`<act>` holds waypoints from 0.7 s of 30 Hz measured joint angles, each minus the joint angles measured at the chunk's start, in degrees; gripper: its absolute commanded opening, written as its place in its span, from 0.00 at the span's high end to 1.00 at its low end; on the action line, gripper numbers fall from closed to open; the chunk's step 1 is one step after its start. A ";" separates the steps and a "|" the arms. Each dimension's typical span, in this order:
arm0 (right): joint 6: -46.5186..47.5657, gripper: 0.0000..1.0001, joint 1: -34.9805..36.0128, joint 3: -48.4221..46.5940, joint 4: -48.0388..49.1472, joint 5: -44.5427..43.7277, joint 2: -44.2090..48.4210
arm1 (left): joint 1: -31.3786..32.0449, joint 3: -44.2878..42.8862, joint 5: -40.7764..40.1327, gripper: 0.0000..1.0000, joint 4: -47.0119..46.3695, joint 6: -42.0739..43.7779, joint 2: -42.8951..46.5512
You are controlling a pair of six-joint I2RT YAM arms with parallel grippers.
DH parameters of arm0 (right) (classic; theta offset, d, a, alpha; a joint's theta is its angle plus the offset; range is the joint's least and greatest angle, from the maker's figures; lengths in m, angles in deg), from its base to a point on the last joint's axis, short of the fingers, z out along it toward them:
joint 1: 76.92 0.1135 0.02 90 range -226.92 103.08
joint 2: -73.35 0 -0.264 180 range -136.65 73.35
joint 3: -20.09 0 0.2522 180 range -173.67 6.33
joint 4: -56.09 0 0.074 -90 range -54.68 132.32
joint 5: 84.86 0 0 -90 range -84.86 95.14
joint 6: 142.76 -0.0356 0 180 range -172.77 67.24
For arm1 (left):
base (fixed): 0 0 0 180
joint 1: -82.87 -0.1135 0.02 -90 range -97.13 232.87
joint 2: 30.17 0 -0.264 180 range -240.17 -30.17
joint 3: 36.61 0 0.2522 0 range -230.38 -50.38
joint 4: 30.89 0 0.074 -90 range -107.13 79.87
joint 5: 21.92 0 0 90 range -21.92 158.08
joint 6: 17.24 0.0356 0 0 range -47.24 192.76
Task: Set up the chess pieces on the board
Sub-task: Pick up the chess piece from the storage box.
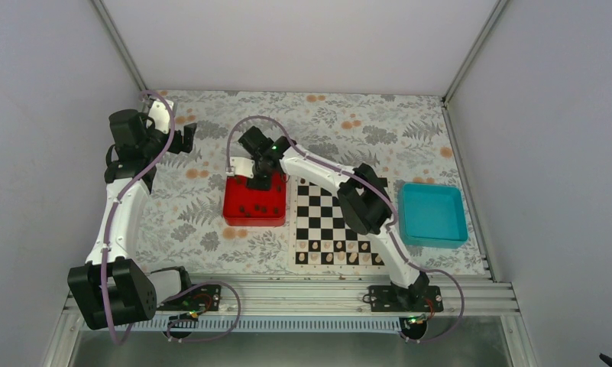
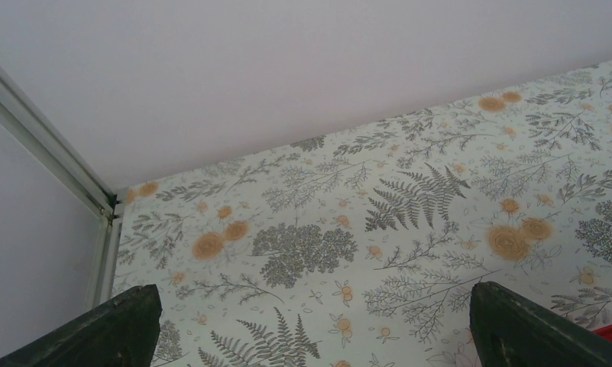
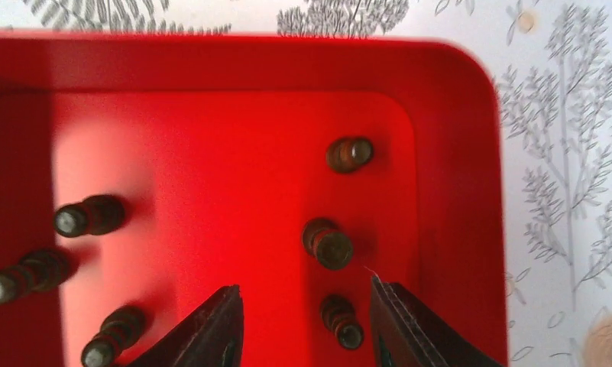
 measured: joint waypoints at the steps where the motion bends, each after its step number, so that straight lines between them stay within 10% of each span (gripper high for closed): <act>1: 0.00 0.56 -0.04 0.26 0.07 -0.15 -0.39 | 0.00 0.00 0.00 0.00 0.00 0.00 0.00; 21: -0.20 0.55 -0.11 -0.07 3.87 -0.24 -4.92 | -0.33 0.31 0.02 0.00 -0.07 0.00 0.00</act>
